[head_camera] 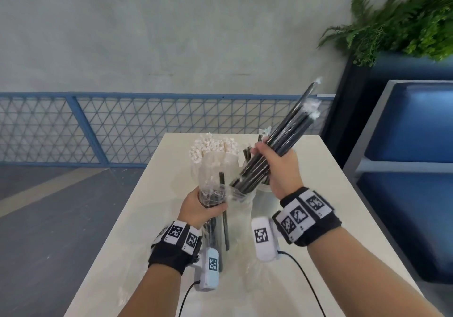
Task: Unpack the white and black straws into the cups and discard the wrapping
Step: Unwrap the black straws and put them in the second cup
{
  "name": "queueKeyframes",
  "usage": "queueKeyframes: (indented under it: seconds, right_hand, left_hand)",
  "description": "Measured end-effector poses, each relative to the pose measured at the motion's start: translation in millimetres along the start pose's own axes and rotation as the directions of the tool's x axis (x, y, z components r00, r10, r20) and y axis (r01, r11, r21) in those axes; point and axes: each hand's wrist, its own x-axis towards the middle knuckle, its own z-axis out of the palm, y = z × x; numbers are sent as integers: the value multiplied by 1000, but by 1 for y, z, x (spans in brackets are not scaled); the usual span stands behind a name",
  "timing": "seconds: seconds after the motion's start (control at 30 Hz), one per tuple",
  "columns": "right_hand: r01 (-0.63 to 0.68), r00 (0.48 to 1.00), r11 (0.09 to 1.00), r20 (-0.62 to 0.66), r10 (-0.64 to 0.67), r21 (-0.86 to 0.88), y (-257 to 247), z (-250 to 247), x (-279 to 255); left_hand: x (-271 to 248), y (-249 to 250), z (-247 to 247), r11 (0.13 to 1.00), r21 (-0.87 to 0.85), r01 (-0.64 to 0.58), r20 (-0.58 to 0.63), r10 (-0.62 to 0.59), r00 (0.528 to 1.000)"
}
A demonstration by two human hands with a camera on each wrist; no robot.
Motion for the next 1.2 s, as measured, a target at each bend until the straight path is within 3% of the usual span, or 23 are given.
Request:
queueKeyframes:
  seconds: [0.13, 0.23, 0.33, 0.43, 0.57, 0.63, 0.83, 1.2]
  right_hand:
    - [0, 992, 987, -126, 21, 160, -12, -7, 24]
    - [27, 980, 990, -197, 2, 140, -15, -12, 30]
    - [143, 958, 986, -261, -115, 90, -24, -16, 36]
    - [251, 912, 964, -312, -266, -87, -35, -18, 42]
    - [207, 950, 882, -129, -284, -423, -18, -12, 36]
    - [164, 965, 846, -94, -244, -507, 1, -10, 31]
    - [-11, 965, 895, -240, -108, -446, 26, -20, 37]
    - [250, 896, 902, -270, -353, -352, -19, -4, 55]
  left_hand:
    - [-2, 2, 0, 999, -35, 7, -31, -8, 999]
    - [-2, 2, -1, 1000, -24, 8, -37, -9, 999]
    - [-3, 3, -1, 1000, -29, 12, -48, -14, 999]
    - [-3, 4, -3, 1000, -20, 19, -76, -20, 997]
    - [-2, 1, -3, 1000, 1, 15, -94, -14, 996]
    - [-3, 1, -1, 999, -32, 11, -68, -13, 998]
    - [-5, -2, -1, 995, -94, -14, -48, 9, 999]
    - [-5, -3, -1, 996, -81, -23, -30, 21, 999]
